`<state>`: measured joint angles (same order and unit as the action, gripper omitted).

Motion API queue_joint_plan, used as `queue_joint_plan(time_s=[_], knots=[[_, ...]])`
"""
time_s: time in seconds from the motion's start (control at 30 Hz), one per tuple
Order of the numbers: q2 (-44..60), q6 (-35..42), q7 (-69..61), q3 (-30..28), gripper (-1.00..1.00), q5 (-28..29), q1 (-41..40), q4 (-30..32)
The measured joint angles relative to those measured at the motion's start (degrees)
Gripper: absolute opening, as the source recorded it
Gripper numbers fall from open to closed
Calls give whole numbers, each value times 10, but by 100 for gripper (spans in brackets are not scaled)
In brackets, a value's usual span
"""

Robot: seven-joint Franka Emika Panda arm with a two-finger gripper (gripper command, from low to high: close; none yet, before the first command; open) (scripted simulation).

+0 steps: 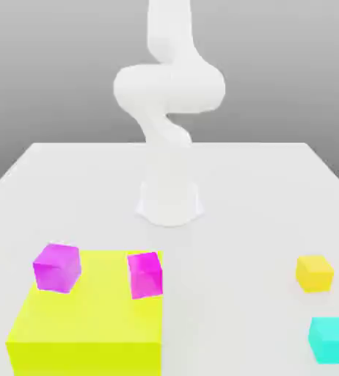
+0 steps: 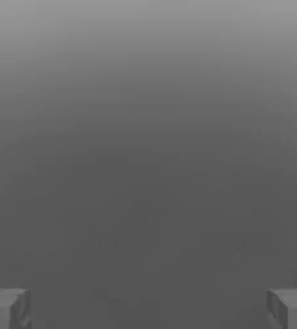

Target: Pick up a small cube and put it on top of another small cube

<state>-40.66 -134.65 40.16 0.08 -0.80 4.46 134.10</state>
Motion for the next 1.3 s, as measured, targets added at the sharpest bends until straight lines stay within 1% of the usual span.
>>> queue_joint_plan(time_s=[0.3,0.53,0.63,0.73,0.9,0.93,1.17,1.3], knots=[[189,-105,-208,23,0,-29,151,85],[333,-186,-351,71,0,-30,237,149],[395,-221,-397,95,0,-9,277,177],[458,-257,-420,104,0,35,305,200],[562,-338,-391,62,0,92,341,189],[583,-354,-386,52,-100,99,349,185],[588,-357,-382,49,-100,103,352,184],[519,-302,-409,76,-100,68,333,198]])
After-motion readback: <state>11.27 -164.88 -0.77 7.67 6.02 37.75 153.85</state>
